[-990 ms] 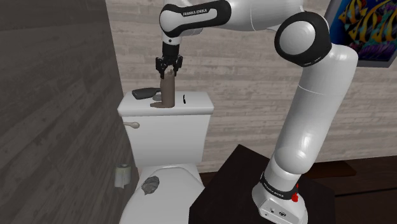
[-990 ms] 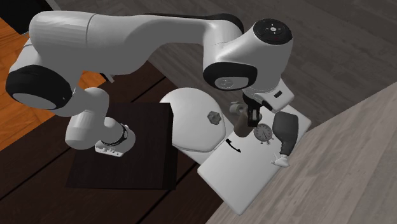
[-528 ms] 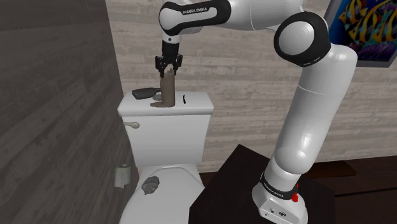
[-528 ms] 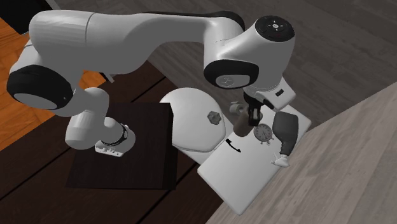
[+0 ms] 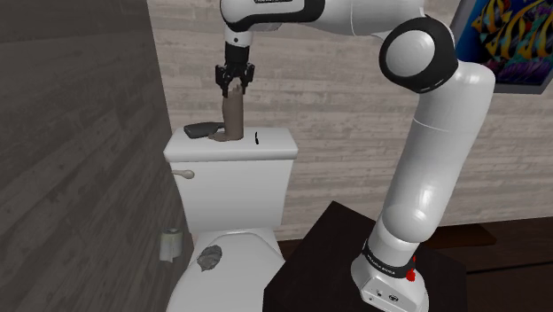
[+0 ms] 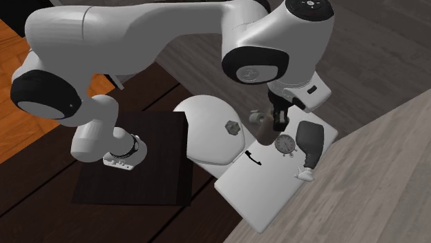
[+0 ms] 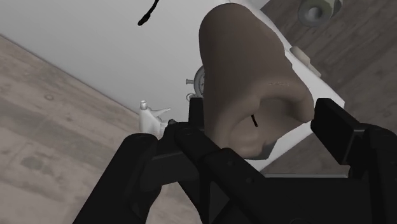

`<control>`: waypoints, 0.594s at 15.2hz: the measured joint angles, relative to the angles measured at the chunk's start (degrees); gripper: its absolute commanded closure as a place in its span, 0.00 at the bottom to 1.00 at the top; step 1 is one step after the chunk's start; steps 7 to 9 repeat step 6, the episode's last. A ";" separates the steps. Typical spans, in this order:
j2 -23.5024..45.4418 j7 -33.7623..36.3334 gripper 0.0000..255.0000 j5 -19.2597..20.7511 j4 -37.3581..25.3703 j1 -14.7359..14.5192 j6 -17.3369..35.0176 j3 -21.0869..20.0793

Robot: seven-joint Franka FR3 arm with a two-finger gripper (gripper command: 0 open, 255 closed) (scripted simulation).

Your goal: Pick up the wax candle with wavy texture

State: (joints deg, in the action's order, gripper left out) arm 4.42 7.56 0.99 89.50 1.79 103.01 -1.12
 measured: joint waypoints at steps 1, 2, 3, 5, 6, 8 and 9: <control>0.28 -0.13 1.00 -0.02 -1.06 0.06 -0.78 0.04; 0.63 0.02 1.00 0.01 -2.31 -0.03 -1.69 -0.02; 0.77 -0.10 1.00 -0.01 -3.43 0.02 -2.67 0.02; 0.95 -0.17 1.00 -0.02 -5.28 0.04 -4.33 0.04; 0.93 -0.18 1.00 -0.02 -5.66 0.05 -4.72 0.04; 0.93 -0.18 1.00 -0.02 -5.66 0.05 -4.72 0.04; 0.93 -0.18 1.00 -0.02 -5.66 0.05 -4.72 0.04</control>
